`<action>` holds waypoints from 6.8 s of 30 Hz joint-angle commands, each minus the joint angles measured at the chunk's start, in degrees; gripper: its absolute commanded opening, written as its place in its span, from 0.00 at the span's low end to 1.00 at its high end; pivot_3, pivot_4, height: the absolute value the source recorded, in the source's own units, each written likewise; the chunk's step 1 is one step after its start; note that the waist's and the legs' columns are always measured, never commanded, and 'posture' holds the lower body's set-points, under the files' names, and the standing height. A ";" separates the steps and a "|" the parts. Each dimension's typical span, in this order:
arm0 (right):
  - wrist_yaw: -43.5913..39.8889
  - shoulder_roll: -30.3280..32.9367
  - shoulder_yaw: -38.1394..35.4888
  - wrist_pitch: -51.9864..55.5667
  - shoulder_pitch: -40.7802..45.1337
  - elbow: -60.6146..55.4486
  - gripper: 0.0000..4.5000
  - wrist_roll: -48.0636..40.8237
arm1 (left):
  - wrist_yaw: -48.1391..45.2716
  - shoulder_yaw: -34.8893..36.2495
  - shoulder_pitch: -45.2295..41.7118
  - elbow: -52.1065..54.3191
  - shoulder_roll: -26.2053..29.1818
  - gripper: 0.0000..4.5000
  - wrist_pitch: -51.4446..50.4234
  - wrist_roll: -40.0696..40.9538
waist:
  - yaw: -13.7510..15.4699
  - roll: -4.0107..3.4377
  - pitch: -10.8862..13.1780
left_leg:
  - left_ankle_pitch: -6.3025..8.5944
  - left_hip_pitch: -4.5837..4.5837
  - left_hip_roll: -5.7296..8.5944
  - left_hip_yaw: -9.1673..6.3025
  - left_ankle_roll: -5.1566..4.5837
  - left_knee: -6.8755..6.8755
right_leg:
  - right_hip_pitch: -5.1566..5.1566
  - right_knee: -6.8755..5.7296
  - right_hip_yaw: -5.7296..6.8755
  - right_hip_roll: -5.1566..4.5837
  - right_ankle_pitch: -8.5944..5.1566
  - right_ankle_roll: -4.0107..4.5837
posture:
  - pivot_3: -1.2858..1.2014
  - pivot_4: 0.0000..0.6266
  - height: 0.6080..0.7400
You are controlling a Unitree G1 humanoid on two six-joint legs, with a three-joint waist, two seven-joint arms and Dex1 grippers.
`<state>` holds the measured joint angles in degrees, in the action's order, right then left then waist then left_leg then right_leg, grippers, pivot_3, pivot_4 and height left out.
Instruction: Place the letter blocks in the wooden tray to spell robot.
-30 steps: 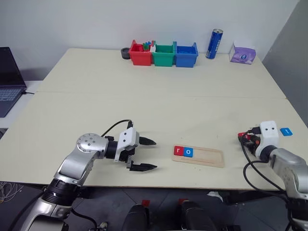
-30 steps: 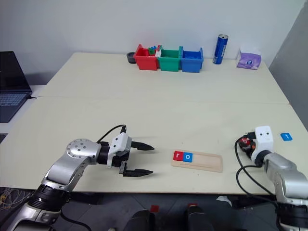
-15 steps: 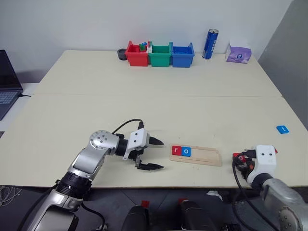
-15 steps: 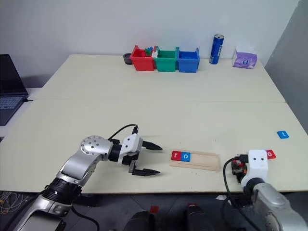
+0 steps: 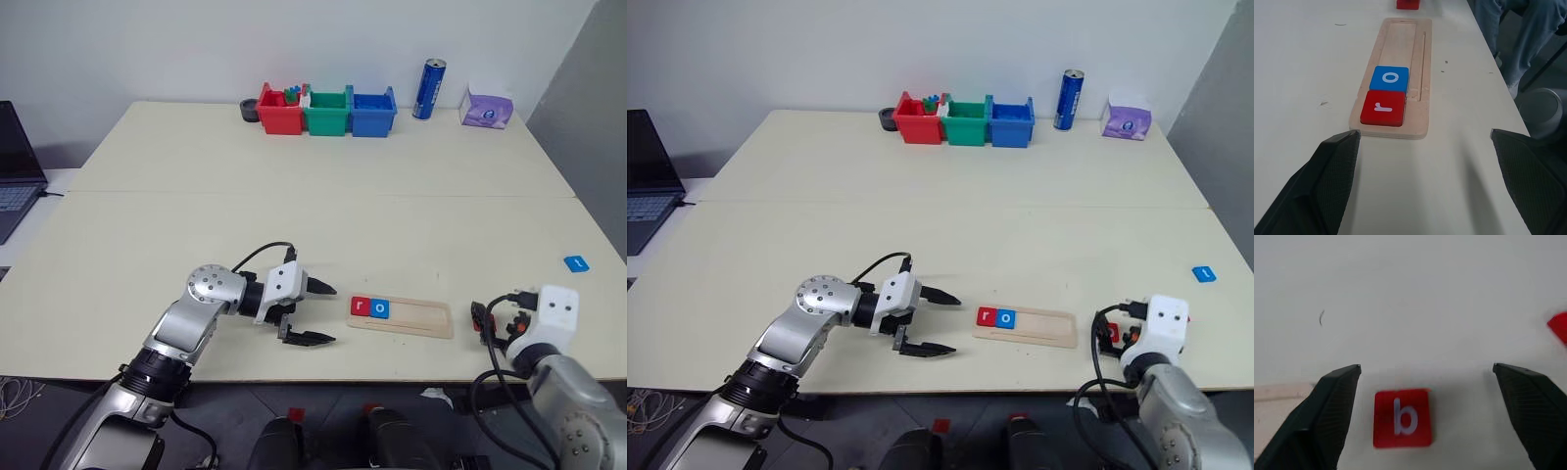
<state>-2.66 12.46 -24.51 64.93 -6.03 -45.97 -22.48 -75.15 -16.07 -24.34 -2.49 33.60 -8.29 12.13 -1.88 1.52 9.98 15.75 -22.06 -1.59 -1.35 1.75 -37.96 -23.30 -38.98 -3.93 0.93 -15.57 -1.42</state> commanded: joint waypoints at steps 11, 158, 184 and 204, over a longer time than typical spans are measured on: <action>-48.63 49.00 3.44 -21.96 -9.40 11.39 0.99 -2.24 | 0.93 -0.56 -1.02 0.85 -0.93 1.00 1.05 -0.67 | 0.08 0.30 0.09 | 0.01 -0.05 0.12 -0.04 -0.02 -0.01 | 0.10 0.15 0.15 0.10 0.00 -0.01 | 0.52 0.24 1.00; -57.70 41.91 41.92 -27.34 29.59 23.92 0.01 18.34 | 6.89 -0.23 3.02 5.48 -1.59 1.00 -1.17 -1.37 | 0.15 0.21 0.16 | 0.00 0.01 -0.01 -0.05 -0.01 -0.08 | 0.04 -0.02 0.21 -0.03 0.06 0.09 | 0.52 0.24 1.00; -29.54 21.57 -8.51 -10.11 0.62 21.48 0.99 9.04 | 6.90 -2.49 1.14 5.94 -4.10 1.00 -1.45 -1.10 | -0.01 0.04 0.05 | 0.00 0.14 0.06 0.11 0.00 -0.06 | 0.11 -0.08 0.00 0.05 0.06 0.01 | 0.52 0.24 1.00; -23.28 22.07 -5.42 -13.76 7.46 41.01 0.79 7.63 | 6.63 -2.38 1.35 6.37 -3.38 1.00 -1.62 -1.67 | -0.02 0.00 0.00 | 0.00 0.13 0.06 0.21 -0.01 -0.05 | 0.11 -0.05 -0.08 0.05 0.07 0.00 | 0.52 0.24 1.00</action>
<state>-27.42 33.86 -30.18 49.47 1.76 -6.23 -14.93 -68.32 -18.45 -22.33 2.51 29.99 -10.63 10.34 -1.90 1.52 9.98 15.75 -21.93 -1.53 -1.14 1.75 -38.01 -23.18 -39.02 -4.01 0.98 -15.50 -1.42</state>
